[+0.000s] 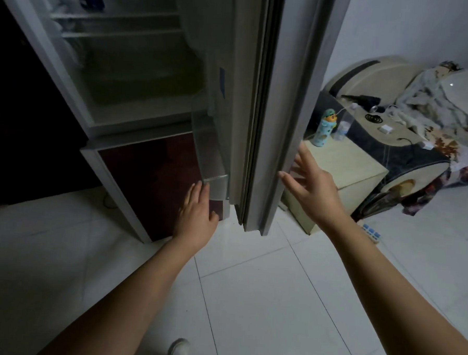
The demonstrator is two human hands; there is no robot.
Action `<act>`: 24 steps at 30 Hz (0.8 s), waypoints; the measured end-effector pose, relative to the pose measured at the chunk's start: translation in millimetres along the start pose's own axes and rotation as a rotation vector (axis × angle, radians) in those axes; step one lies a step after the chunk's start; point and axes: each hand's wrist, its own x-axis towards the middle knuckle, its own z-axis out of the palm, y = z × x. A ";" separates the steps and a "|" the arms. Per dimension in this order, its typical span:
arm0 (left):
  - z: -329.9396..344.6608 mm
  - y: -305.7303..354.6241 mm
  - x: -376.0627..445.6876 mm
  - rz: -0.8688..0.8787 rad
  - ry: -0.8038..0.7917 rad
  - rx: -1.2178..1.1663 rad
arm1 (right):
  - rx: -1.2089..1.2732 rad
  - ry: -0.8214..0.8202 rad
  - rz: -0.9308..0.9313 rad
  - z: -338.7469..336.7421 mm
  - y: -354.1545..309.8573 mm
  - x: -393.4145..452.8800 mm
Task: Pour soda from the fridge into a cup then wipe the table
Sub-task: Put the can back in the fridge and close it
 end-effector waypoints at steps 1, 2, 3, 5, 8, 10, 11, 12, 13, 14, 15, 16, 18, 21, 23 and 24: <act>-0.7 -4.9 -3.9 -0.017 -0.003 -0.005 | 0.001 -0.010 -0.026 3.9 -6.2 0.8; -1.4 -9.6 -8.0 -0.034 -0.002 -0.015 | 0.003 -0.019 -0.057 7.6 -12.8 1.6; -2.7 -13.9 -12.2 -0.054 0.000 -0.034 | 0.010 -0.031 -0.089 11.3 -19.8 2.6; -5.9 -21.7 -19.4 -0.105 0.000 -0.099 | 0.037 -0.065 -0.149 18.5 -33.1 6.9; -11.4 -33.1 -28.0 -0.201 -0.036 -0.252 | 0.052 -0.108 -0.215 33.0 -50.9 14.5; -15.1 -41.4 -32.6 -0.277 -0.068 -0.357 | 0.050 -0.121 -0.253 46.0 -61.8 17.9; -16.7 -46.3 -34.4 -0.305 -0.078 -0.406 | 0.041 -0.123 -0.271 53.2 -66.3 19.6; -17.9 -51.7 -36.1 -0.323 -0.083 -0.455 | 0.030 -0.123 -0.290 60.6 -70.6 21.4; -19.6 -57.1 -37.5 -0.337 -0.089 -0.497 | 0.019 -0.122 -0.307 68.2 -74.5 23.8; -21.6 -61.9 -38.7 -0.342 -0.093 -0.530 | 0.007 -0.122 -0.318 75.8 -78.1 26.7; -24.1 -66.6 -39.7 -0.341 -0.095 -0.553 | -0.008 -0.125 -0.327 83.3 -81.7 29.6; -27.4 -71.5 -40.1 -0.336 -0.097 -0.572 | -0.024 -0.130 -0.334 91.3 -86.4 32.4; -36.2 -80.2 -39.7 -0.311 -0.104 -0.595 | -0.060 -0.141 -0.339 108.1 -96.9 37.7; -52.3 -97.3 -36.6 -0.254 -0.103 -0.617 | -0.089 -0.135 -0.354 135.4 -115.5 45.5; -63.4 -113.5 -33.1 -0.227 -0.087 -0.623 | -0.114 -0.123 -0.366 152.7 -128.8 51.9; -69.5 -121.9 -31.5 -0.211 -0.079 -0.624 | -0.125 -0.117 -0.366 161.1 -135.5 55.2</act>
